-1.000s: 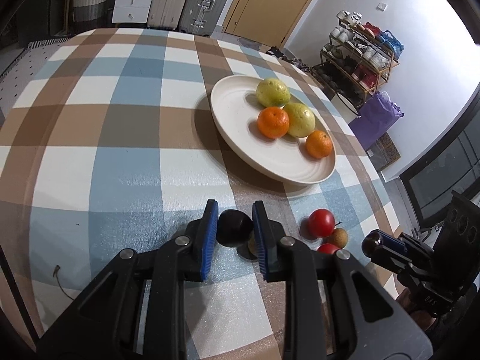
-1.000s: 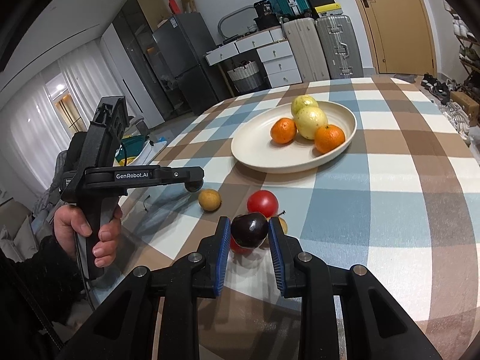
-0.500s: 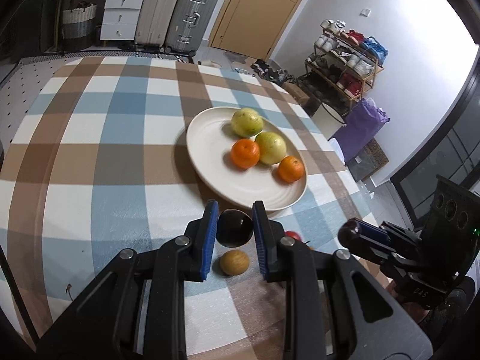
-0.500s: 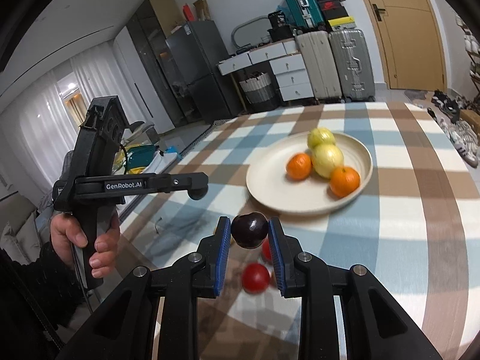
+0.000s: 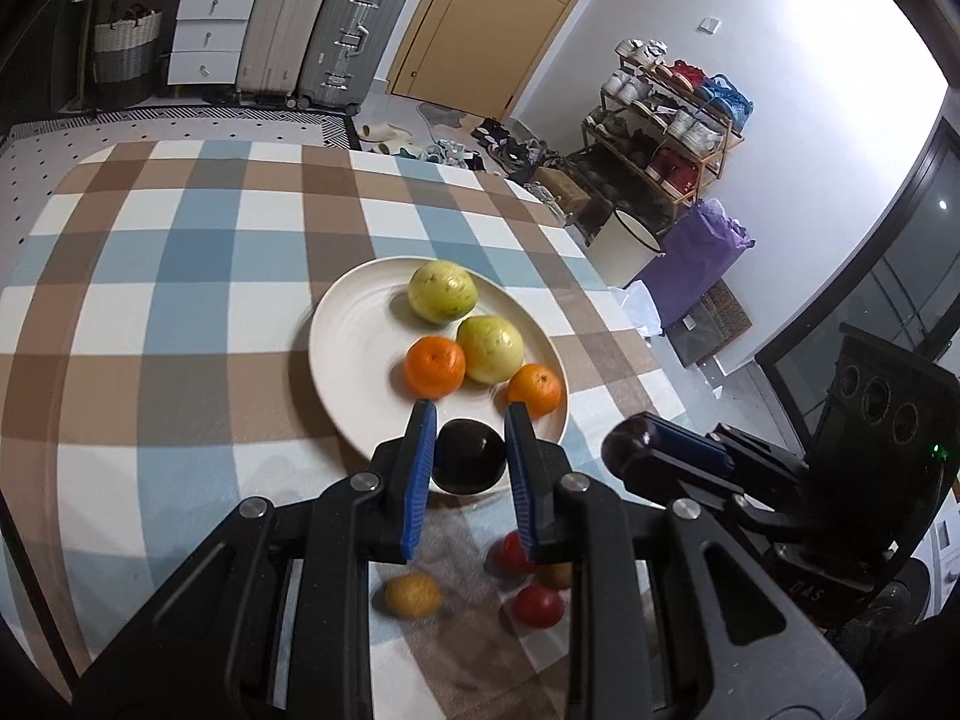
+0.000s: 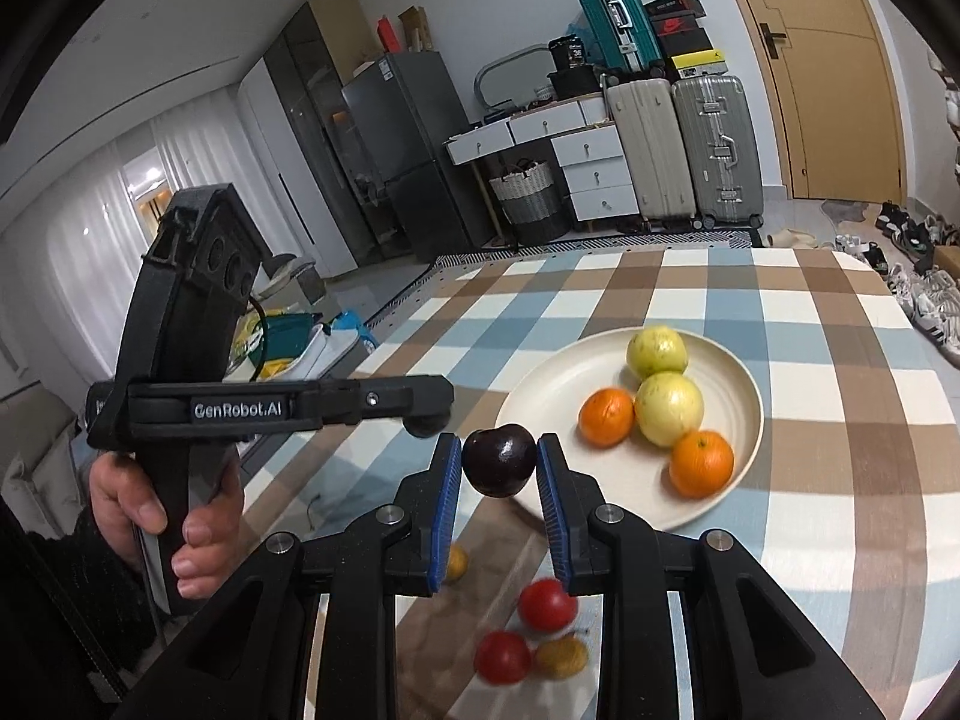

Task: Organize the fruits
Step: 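Carry both dark plums onto the white plate and open both tools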

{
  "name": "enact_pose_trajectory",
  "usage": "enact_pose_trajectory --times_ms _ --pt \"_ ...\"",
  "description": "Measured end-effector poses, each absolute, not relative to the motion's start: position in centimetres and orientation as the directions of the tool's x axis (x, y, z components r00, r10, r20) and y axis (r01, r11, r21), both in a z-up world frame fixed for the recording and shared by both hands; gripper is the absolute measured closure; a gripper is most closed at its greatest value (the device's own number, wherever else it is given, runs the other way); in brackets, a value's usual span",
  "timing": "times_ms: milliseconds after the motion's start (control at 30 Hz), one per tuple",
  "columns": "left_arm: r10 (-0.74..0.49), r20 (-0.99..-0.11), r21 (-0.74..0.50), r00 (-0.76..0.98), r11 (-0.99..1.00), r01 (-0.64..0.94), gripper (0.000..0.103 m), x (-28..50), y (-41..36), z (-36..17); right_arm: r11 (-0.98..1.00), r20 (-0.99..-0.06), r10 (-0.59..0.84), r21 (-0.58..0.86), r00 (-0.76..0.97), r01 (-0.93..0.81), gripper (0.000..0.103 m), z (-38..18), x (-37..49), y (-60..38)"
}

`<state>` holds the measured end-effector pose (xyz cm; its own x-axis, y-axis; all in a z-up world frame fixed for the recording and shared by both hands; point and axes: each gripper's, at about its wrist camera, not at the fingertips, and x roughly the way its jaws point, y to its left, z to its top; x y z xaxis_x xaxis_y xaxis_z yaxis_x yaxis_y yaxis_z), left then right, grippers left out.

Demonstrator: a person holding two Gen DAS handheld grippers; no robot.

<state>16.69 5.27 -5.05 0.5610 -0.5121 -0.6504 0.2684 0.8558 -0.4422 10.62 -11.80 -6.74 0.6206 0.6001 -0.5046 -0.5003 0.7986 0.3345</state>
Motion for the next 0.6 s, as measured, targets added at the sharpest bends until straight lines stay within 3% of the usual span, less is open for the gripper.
enact_pose_trajectory --times_ms 600 --pt "-0.552 -0.686 -0.48 0.475 0.833 0.275 0.082 22.9 2.9 -7.3 0.81 -0.529 0.585 0.358 0.614 -0.464 0.077 -7.0 16.4 -12.8"
